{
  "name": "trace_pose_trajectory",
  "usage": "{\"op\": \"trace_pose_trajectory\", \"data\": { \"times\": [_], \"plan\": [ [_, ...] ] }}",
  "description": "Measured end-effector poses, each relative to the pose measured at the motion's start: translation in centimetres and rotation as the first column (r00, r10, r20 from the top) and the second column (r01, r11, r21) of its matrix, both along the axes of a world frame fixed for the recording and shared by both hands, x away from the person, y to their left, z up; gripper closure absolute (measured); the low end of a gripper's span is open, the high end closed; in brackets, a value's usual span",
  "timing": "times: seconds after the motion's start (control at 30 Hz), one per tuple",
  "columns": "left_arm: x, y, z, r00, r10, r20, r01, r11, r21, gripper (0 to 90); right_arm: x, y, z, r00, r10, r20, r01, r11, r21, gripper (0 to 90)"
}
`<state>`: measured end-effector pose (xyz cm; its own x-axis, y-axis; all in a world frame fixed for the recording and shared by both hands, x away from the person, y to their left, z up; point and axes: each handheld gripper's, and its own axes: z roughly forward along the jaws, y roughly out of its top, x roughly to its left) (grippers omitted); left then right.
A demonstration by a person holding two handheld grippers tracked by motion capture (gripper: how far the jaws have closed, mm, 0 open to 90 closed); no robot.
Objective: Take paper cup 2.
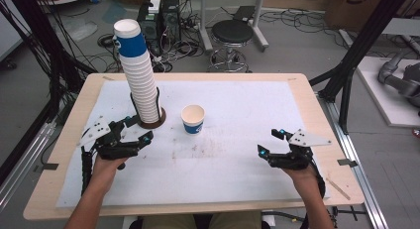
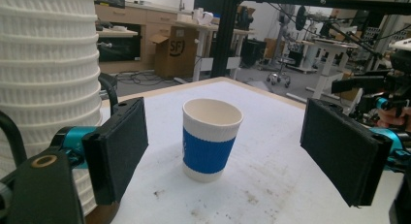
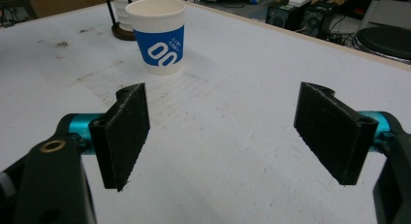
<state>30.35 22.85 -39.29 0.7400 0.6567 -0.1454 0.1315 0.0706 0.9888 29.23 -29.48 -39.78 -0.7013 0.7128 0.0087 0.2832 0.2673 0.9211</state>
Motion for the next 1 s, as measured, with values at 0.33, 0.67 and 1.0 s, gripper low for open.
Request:
{"op": "trace_pose_trajectory", "data": {
  "times": [0.33,0.67,1.0],
  "plan": [
    [0.6,0.3,4.4,0.9995,-0.014,0.029,0.013,0.9996,0.026,17.0,-0.5,-0.1,0.0,1.0,0.006,-0.002,-0.006,1.0,-0.001,21.0],
    [2.0,1.5,10.0,0.9979,0.009,0.064,-0.01,0.9999,0.013,16.8,-0.5,-0.1,0.0,0.9999,0.011,0.0,-0.011,0.9999,-0.003,21.0],
    [3.6,2.4,13.1,0.9975,0.036,0.061,-0.037,0.9993,0.007,16.8,-0.6,-0.3,0.0,1.0,0.006,-0.007,-0.006,1.0,0.003,21.0]
  ]
}}
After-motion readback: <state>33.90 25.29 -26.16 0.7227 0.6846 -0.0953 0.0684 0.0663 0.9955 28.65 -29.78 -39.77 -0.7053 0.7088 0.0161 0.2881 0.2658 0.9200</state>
